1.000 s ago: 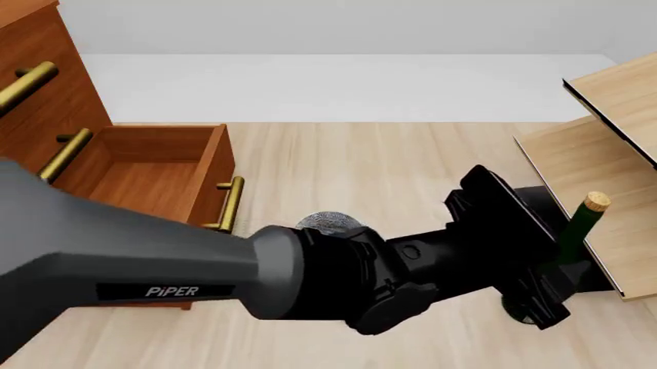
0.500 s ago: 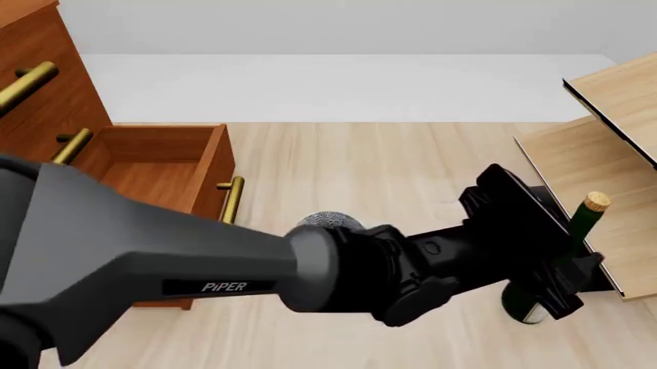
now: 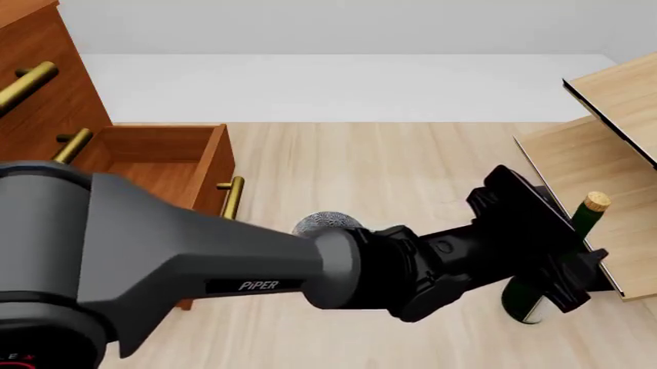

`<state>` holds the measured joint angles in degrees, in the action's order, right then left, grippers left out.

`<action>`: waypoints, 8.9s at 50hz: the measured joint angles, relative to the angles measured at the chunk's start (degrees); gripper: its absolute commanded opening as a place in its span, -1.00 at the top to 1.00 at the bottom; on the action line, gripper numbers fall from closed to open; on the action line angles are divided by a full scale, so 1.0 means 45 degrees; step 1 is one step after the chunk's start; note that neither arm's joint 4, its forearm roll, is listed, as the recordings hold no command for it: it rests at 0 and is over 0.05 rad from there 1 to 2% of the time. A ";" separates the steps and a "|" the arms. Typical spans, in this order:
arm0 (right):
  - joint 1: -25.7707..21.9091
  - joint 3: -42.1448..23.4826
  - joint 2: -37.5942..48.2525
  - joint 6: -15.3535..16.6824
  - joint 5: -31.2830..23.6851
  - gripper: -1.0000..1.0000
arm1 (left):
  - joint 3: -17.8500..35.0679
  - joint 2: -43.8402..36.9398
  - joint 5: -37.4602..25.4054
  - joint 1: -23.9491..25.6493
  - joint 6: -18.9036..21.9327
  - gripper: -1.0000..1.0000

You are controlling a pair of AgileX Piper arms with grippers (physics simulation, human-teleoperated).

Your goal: Put the wine bottle in the bottom drawer of the cabinet.

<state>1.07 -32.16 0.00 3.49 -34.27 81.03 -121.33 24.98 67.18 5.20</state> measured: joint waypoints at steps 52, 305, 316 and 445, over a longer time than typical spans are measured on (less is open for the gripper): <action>-0.0027 0.0099 0.0000 0.0160 -0.0165 -1.00 | 0.1014 -0.1039 -0.0146 0.0081 -0.0094 1.00; -0.1889 0.0935 0.0000 0.0262 0.1277 -1.00 | -0.5707 1.3167 -1.1731 -1.2582 0.0351 1.00; -0.1806 0.0925 0.0000 0.0280 0.1219 -1.00 | -0.6057 1.3009 -1.1360 -1.2527 0.0318 1.00; -0.1734 0.1289 0.0000 0.0452 0.1171 -1.00 | -0.8636 1.0066 -0.6992 -1.2568 -0.1777 1.00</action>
<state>-6.73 -26.36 0.00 5.52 -29.00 42.16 -76.03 -6.48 10.62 -2.80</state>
